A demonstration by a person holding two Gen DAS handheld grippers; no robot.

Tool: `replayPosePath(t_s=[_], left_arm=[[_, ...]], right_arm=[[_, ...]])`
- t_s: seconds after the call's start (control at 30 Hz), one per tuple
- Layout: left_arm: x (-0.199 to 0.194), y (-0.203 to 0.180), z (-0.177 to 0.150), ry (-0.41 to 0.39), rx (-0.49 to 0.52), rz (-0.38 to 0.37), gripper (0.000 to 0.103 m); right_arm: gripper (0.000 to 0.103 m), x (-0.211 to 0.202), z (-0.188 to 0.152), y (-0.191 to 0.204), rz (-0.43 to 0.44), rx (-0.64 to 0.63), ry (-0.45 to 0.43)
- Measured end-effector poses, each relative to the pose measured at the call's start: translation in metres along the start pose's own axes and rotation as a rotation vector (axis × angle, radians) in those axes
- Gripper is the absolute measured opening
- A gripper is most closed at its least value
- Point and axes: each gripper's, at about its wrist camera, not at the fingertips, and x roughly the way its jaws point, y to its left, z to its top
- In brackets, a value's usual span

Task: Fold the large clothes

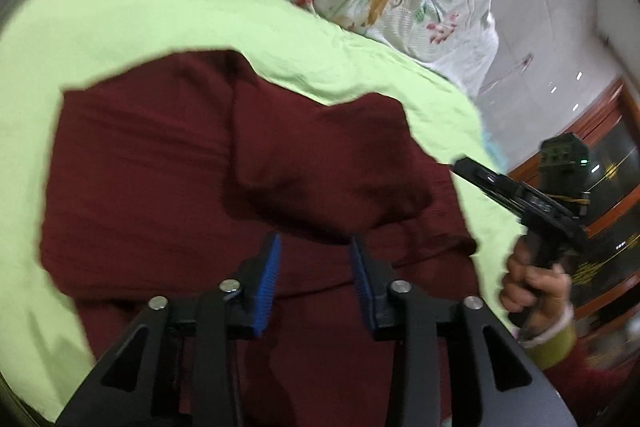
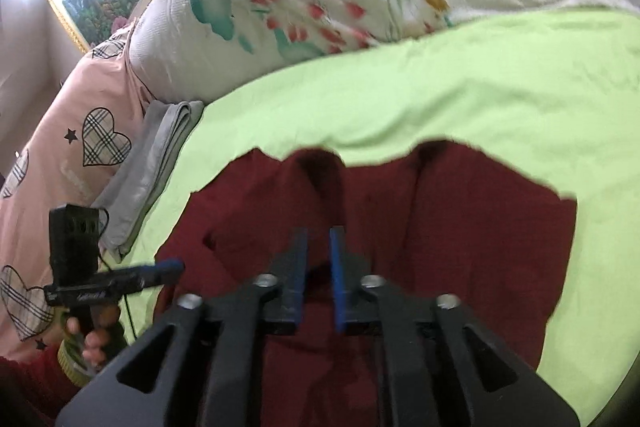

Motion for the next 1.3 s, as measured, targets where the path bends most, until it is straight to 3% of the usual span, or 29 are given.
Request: replayPosePath(t_s=[0.07, 0.13, 0.2, 0.3, 0.37, 0.4, 0.43, 0.5, 0.63, 0.73, 0.8, 0.87, 0.97, 1.07, 1.13, 1.3], left_arm=[[0.007, 0.005, 0.003, 0.020, -0.062, -0.055, 0.042], [0.015, 0.008, 0.007, 0.043, -0.112, -0.091, 0.042], [0.018, 0.010, 0.010, 0.046, -0.143, -0.118, 0.042], [0.020, 0.012, 0.015, 0.035, -0.165, -0.129, 0.042], [0.023, 0.013, 0.016, 0.039, -0.173, -0.134, 0.042], [0.025, 0.014, 0.016, 0.043, -0.178, -0.130, 0.042], [0.026, 0.015, 0.015, 0.045, -0.180, -0.129, 0.042], [0.024, 0.018, 0.013, 0.042, -0.192, -0.128, 0.042], [0.012, 0.034, 0.005, 0.028, -0.242, -0.162, 0.042], [0.008, 0.043, -0.002, 0.030, -0.270, -0.168, 0.042], [0.008, 0.046, -0.006, 0.040, -0.281, -0.174, 0.042], [0.009, 0.047, -0.010, 0.058, -0.292, -0.189, 0.042], [0.006, 0.051, -0.016, 0.065, -0.316, -0.220, 0.042], [0.006, 0.053, -0.013, 0.069, -0.339, -0.236, 0.049], [0.009, 0.052, -0.007, 0.080, -0.352, -0.244, 0.049], [0.021, 0.051, 0.010, 0.119, -0.402, -0.214, 0.058]], right_arm=[[0.061, 0.011, 0.010, 0.005, -0.029, -0.033, -0.004], [0.061, 0.027, 0.020, 0.007, -0.046, -0.068, 0.018], [0.049, 0.040, 0.027, 0.005, -0.024, -0.051, 0.055], [0.045, 0.049, 0.027, 0.012, 0.086, -0.030, 0.082], [0.042, 0.057, 0.023, 0.015, 0.056, -0.043, 0.108], [0.016, 0.066, 0.020, 0.017, 0.036, -0.051, 0.132], [0.003, 0.069, 0.016, 0.017, 0.030, -0.053, 0.145], [0.004, 0.066, 0.007, 0.021, 0.029, -0.051, 0.133], [0.004, 0.037, -0.032, 0.039, 0.153, -0.080, 0.082], [0.008, 0.034, -0.079, 0.053, 0.237, -0.114, 0.159], [0.025, 0.038, -0.106, 0.052, 0.218, -0.110, 0.243], [0.029, 0.031, -0.119, 0.043, 0.198, -0.078, 0.242], [0.031, 0.015, -0.116, 0.016, 0.254, 0.079, 0.187], [0.053, 0.009, -0.109, -0.018, 0.301, 0.304, 0.132], [0.053, 0.012, -0.106, -0.037, 0.312, 0.412, 0.110], [0.053, 0.020, -0.095, -0.054, 0.269, 0.513, 0.089]])
